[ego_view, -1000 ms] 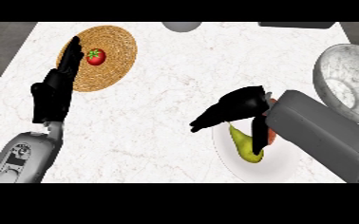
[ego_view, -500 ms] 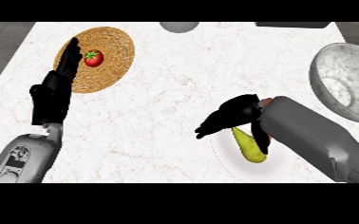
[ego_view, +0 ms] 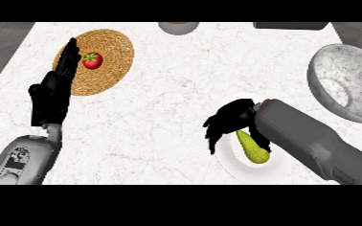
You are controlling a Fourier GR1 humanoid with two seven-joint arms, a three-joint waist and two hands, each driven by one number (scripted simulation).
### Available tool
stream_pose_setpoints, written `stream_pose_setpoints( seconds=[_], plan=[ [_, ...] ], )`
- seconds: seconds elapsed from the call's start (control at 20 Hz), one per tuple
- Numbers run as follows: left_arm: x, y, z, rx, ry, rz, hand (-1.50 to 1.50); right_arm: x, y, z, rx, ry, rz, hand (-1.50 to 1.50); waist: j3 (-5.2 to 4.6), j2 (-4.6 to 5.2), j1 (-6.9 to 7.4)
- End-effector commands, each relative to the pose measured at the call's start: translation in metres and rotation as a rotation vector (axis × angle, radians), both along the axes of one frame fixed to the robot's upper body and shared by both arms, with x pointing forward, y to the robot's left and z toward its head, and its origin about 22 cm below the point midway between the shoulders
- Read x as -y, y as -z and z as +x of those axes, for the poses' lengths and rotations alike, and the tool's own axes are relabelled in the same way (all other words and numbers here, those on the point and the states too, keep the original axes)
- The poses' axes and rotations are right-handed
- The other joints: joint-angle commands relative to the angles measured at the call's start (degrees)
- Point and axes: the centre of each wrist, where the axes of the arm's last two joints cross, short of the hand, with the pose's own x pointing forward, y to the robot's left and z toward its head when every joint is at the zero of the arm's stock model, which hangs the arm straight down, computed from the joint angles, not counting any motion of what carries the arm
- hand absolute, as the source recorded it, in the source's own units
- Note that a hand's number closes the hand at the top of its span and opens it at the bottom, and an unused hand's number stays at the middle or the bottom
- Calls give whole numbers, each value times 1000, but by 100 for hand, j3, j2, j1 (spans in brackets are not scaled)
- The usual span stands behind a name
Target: Pick the pear from the plate and place it in the bowl
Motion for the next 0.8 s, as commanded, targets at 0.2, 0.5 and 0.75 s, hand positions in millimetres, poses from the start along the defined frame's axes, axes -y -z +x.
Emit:
stream_pose_setpoints(
  seconds=[0.2, 0.5, 0.75],
  plan=[
    [-6, -7, -10, -14, 16, 0, 0, -6, 38, -16, -153, -82, 58, 150, 57, 55, 7],
    [-2, 5, -12, -11, 7, 4, 0, -5, 19, -3, -191, -79, 127, 150, 52, 58, -31],
    [-12, 10, -13, -49, -65, 15, 0, 9, 34, -24, 0, 300, 122, 150, 37, -90, -500]
  ],
)
